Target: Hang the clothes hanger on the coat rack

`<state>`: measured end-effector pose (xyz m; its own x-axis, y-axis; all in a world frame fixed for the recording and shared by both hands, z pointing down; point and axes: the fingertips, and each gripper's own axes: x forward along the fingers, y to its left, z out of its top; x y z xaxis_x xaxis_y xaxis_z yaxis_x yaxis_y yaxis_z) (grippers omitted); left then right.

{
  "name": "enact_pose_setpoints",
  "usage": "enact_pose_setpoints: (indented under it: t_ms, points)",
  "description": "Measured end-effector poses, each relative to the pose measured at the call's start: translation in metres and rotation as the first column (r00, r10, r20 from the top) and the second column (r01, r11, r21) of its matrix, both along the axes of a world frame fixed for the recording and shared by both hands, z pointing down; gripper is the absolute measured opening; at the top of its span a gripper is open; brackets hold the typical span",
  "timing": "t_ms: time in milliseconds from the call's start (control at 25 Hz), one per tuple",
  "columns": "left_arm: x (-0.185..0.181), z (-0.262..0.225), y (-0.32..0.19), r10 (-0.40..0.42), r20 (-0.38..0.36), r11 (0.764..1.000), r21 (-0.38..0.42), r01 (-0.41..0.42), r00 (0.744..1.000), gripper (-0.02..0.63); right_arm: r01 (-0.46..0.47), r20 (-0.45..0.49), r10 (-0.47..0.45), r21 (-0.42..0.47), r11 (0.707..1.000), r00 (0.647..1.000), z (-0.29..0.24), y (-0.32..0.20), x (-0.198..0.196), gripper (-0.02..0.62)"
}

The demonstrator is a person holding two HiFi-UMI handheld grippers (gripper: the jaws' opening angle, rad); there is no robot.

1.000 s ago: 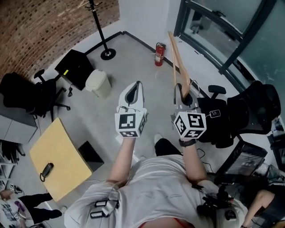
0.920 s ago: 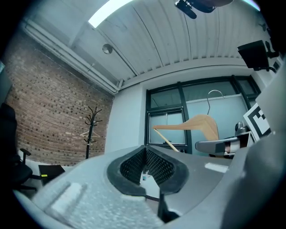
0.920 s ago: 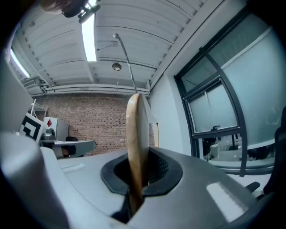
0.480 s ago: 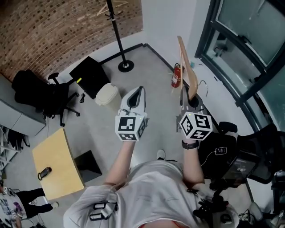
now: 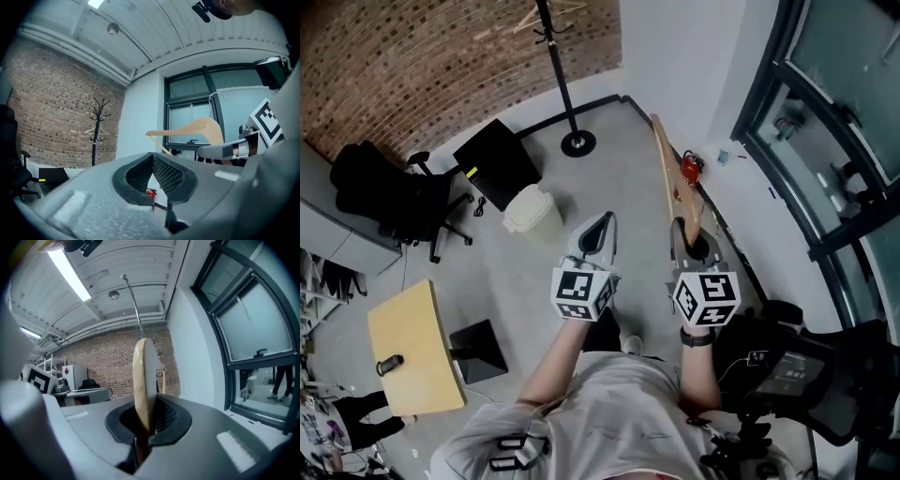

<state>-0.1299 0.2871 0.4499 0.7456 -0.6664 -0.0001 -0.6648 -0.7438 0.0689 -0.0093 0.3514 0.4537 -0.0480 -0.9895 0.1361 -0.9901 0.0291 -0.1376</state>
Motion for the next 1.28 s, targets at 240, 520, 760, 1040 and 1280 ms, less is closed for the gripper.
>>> enact_pose_setpoints:
  t_ms: [240, 520, 760, 1040, 1280]
  points:
    - [0.024, 0.008, -0.077, -0.078, 0.082, 0.994, 0.080, 0.071, 0.994, 0.002, -0.005, 0.025, 0.007, -0.060, 0.998, 1.000, 0.032, -0.075, 0.026, 0.005]
    - [0.064, -0.013, -0.210, -0.064, 0.092, 0.994, 0.097, 0.056, 0.994, 0.002, 0.013, -0.016, -0.014, -0.032, 0.999, 1.000, 0.000, -0.202, 0.051, 0.005]
    - [0.084, -0.022, -0.309, -0.083, 0.056, 0.993, 0.084, 0.078, 0.995, 0.002, 0.035, -0.035, -0.037, -0.038, 0.999, 0.999, -0.006, -0.305, 0.071, 0.005]
    - [0.125, 0.006, -0.409, -0.139, 0.102, 0.989, -0.044, 0.144, 0.985, 0.002, 0.142, -0.002, -0.143, -0.089, 0.986, 0.990, 0.013, -0.408, 0.107, 0.005]
    - [0.178, -0.019, -0.497, -0.221, 0.074, 0.975, -0.018, 0.223, 0.972, 0.002, 0.224, 0.010, -0.223, -0.043, 0.974, 0.975, -0.011, -0.516, 0.172, 0.005]
